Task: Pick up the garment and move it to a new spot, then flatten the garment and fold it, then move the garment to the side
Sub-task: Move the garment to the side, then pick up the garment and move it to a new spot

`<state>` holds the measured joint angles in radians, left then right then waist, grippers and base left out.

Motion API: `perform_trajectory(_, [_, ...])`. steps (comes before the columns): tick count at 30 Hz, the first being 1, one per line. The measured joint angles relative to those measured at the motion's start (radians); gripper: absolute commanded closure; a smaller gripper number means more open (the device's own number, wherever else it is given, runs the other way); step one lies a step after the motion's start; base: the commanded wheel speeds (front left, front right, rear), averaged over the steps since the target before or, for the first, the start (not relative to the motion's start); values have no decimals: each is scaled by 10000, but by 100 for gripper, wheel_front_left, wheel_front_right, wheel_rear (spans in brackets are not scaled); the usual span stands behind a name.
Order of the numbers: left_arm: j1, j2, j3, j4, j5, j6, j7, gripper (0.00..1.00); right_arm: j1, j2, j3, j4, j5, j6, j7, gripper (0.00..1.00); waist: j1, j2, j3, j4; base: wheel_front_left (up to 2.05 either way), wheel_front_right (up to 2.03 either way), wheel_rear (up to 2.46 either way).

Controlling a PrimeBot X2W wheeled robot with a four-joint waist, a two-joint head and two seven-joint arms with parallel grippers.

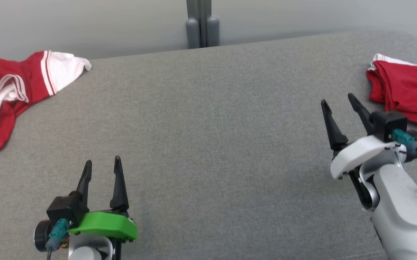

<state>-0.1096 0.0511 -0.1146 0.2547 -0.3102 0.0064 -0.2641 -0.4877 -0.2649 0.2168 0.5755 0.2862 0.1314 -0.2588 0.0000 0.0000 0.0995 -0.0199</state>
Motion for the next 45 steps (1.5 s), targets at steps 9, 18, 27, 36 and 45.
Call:
perform_trajectory(9, [1083, -10, 130, 25, -155, 86, 0, 0, 2971, 1699, -1615, -1866, -606, 0, -38, 0, 0, 0, -883, 325, 0, 0, 0])
perform_trajectory(18, [1355, -12, -38, -10, -426, 230, 0, 0, 4002, 2138, -1994, -2596, -1160, 0, -38, 0, 0, 0, -1023, 328, 0, 0, 0])
perform_trajectory(27, [1334, -13, -174, -15, -426, 263, 0, 0, 4012, 2148, -1885, -2650, -1041, 0, -38, 0, 0, 0, -1011, 374, 0, 0, 0])
perform_trajectory(36, [1225, -21, -217, -61, -389, 301, 0, 0, 4084, 2150, -1898, -2894, -1045, 0, -40, 0, 0, 0, -977, 843, 0, 0, 0])
perform_trajectory(45, [1099, -21, 196, -228, -100, 290, 0, 0, 4160, 2159, -1639, -2984, -951, 0, -40, 0, 0, 0, -916, 2333, 0, 0, 0])
